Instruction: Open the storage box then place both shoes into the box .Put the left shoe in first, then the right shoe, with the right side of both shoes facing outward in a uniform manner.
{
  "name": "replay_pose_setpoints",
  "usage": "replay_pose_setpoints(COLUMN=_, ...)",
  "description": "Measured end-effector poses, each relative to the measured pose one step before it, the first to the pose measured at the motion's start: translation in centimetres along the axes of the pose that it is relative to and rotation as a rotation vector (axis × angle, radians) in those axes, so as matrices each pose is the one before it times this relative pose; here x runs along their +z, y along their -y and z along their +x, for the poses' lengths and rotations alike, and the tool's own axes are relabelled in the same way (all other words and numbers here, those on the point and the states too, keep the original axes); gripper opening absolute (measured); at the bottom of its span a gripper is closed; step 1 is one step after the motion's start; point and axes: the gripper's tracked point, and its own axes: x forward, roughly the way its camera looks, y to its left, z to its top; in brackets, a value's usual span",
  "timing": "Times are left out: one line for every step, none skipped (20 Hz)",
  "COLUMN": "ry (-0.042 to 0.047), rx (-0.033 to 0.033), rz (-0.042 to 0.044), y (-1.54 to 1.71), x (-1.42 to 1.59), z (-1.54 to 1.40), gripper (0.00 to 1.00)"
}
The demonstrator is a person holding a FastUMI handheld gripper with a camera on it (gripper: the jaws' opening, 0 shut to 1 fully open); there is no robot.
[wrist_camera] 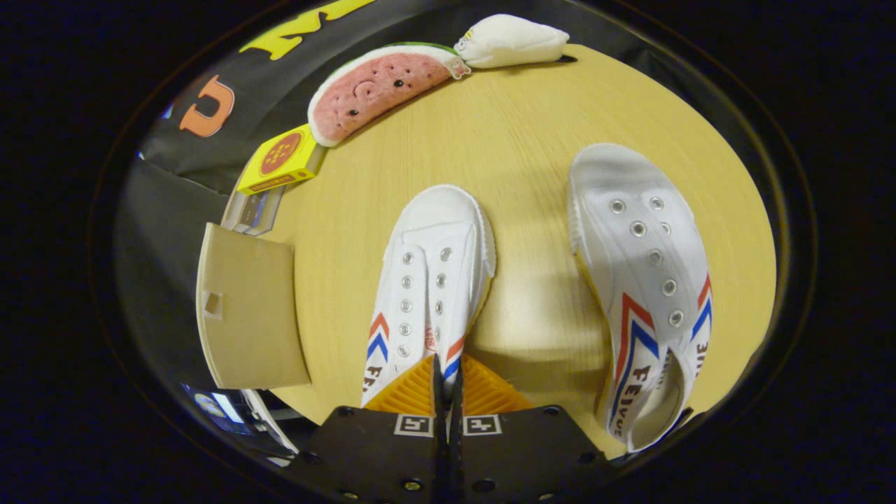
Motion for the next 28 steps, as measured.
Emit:
replay_pose_setpoints(ry=0.00622, rx=0.00061, rz=-0.0025, y=-0.116, x=-0.067, z=-0.301, gripper=0.0)
replay_pose_setpoints(ry=0.00932, rx=0.00152, rz=0.00048, y=-0.156, x=-0.018, z=-0.28, gripper=0.0)
replay_pose_setpoints(ry=0.01021, rx=0.00342, rz=0.00142, y=-0.09, x=-0.014, z=-0.281, gripper=0.0)
replay_pose_setpoints(ry=0.01337, rx=0.00276, rz=0.00063, y=-0.256, x=0.079, z=-0.455, gripper=0.0)
replay_pose_setpoints(ry=0.01379, rx=-0.00068, rz=-0.00434, y=-0.514, x=0.189, z=-0.69, gripper=0.0)
replay_pose_setpoints(ry=0.01474, rx=-0.00355, rz=-0.00938, y=-0.579, x=0.272, z=-0.675, gripper=0.0)
replay_pose_setpoints(ry=0.01365, rx=-0.00343, rz=-0.01351, y=-0.806, x=0.213, z=-0.8, gripper=0.0)
replay_pose_setpoints(ry=0.01437, rx=-0.00158, rz=-0.01497, y=-0.908, x=0.249, z=-0.692, gripper=0.0)
replay_pose_setpoints(ry=0.01324, rx=0.00101, rz=-0.01627, y=-1.206, x=0.162, z=-0.744, gripper=0.0)
replay_pose_setpoints(ry=0.01129, rx=0.00539, rz=-0.01349, y=-1.493, x=0.251, z=-0.809, gripper=0.0)
replay_pose_setpoints(ry=0.00977, rx=0.01029, rz=-0.01344, y=-1.825, x=0.251, z=-0.887, gripper=0.0)
replay_pose_setpoints(ry=0.01092, rx=0.01023, rz=-0.01697, y=-1.918, x=0.347, z=-0.889, gripper=0.0)
replay_pose_setpoints(ry=0.01356, rx=0.01186, rz=-0.01797, y=-2.175, x=0.523, z=-0.868, gripper=0.0)
replay_pose_setpoints(ry=0.01504, rx=0.01271, rz=-0.01755, y=-2.266, x=0.583, z=-0.67, gripper=0.0)
replay_pose_setpoints(ry=0.01477, rx=0.01495, rz=-0.01718, y=-2.484, x=0.625, z=-0.602, gripper=0.0)
replay_pose_setpoints(ry=0.01336, rx=0.01648, rz=-0.01603, y=-2.594, x=0.67, z=-0.423, gripper=0.0)
replay_pose_setpoints(ry=0.0129, rx=0.01445, rz=-0.02293, y=-2.596, x=0.55, z=-0.189, gripper=0.0)
replay_pose_setpoints(ry=0.01304, rx=0.0134, rz=-0.02315, y=-2.474, x=0.496, z=0.045, gripper=0.0)
replay_pose_setpoints(ry=0.00695, rx=0.01499, rz=-0.0178, y=-2.503, x=0.282, z=0.209, gripper=0.0)
replay_pose_setpoints(ry=-0.00227, rx=0.01831, rz=-0.01165, y=-2.424, x=0.083, z=0.483, gripper=0.0)
replay_pose_setpoints(ry=-0.0074, rx=0.01702, rz=-0.00831, y=-2.19, x=-0.217, z=0.88, gripper=0.0)
replay_pose_setpoints(ry=-0.01017, rx=0.01235, rz=-0.01064, y=-1.798, x=-0.189, z=1.006, gripper=0.0)
replay_pose_setpoints(ry=-0.01071, rx=0.00666, rz=-0.0139, y=-1.449, x=-0.223, z=1.318, gripper=0.0)
replay_pose_setpoints(ry=-0.01057, rx=-0.00066, rz=-0.01387, y=-1.231, x=-0.35, z=1.279, gripper=0.0)
replay_pose_setpoints(ry=-0.01273, rx=0.00052, rz=-0.01233, y=-1.111, x=-0.508, z=1.383, gripper=0.0)
replay_pose_setpoints(ry=-0.01495, rx=-0.00102, rz=-0.00666, y=-0.929, x=-0.583, z=1.317, gripper=0.0)
replay_pose_setpoints(ry=-0.01596, rx=-0.00467, rz=-0.01042, y=-0.704, x=-0.659, z=1.193, gripper=0.0)
replay_pose_setpoints(ry=-0.01457, rx=-0.00613, rz=-0.00263, y=-0.455, x=-0.481, z=1.198, gripper=0.0)
